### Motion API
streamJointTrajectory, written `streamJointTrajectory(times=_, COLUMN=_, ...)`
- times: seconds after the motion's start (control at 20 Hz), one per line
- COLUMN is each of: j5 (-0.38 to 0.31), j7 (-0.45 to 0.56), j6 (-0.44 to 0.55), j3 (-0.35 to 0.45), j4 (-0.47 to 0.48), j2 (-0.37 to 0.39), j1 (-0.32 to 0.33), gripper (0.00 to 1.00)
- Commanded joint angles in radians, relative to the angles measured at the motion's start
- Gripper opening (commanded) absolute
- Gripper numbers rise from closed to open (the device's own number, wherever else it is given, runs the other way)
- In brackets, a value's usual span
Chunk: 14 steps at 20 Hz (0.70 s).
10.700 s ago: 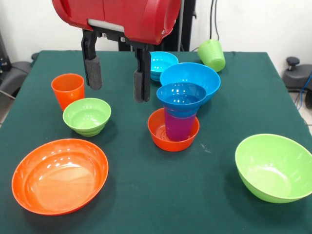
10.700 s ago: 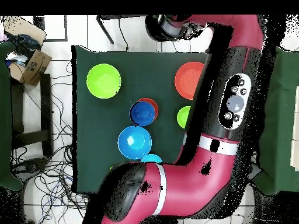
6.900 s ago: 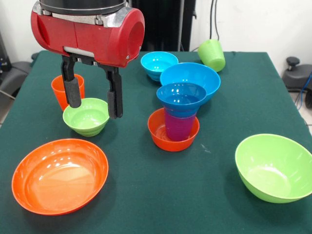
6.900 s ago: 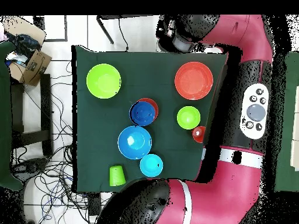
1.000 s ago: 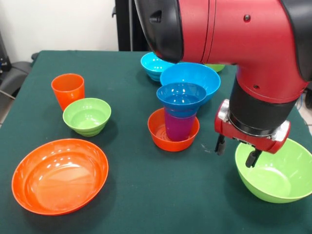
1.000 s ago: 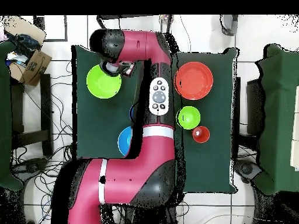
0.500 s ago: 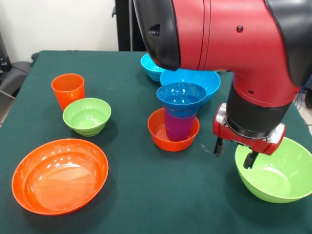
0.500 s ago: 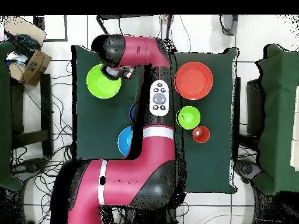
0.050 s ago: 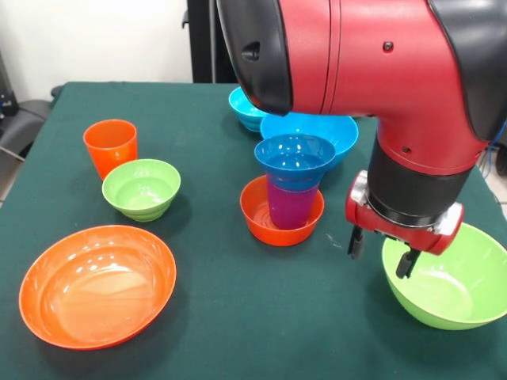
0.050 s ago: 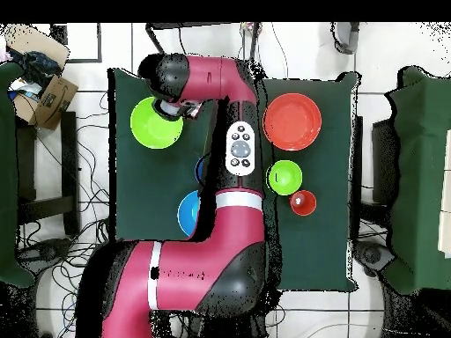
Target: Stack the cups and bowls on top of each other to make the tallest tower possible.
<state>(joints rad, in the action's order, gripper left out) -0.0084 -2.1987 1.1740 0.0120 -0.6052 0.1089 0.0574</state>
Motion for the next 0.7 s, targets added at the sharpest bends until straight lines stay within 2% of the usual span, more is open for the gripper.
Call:
streamJointTrajectory(times=0.05, j5=0.006, j7=0.071, j6=-0.044, j3=0.093, j4=-0.101, j2=-0.014, j1=0.022, gripper=1.0)
streamJointTrajectory(times=0.25, j5=0.006, j7=0.071, j6=-0.057, j3=0.093, j4=-0.103, j2=-0.021, j1=0.021, gripper=1.0)
streamJointTrajectory(times=0.7, j5=0.019, j7=0.073, j6=-0.107, j3=0.099, j4=-0.194, j2=0.005, j1=0.019, gripper=1.0)
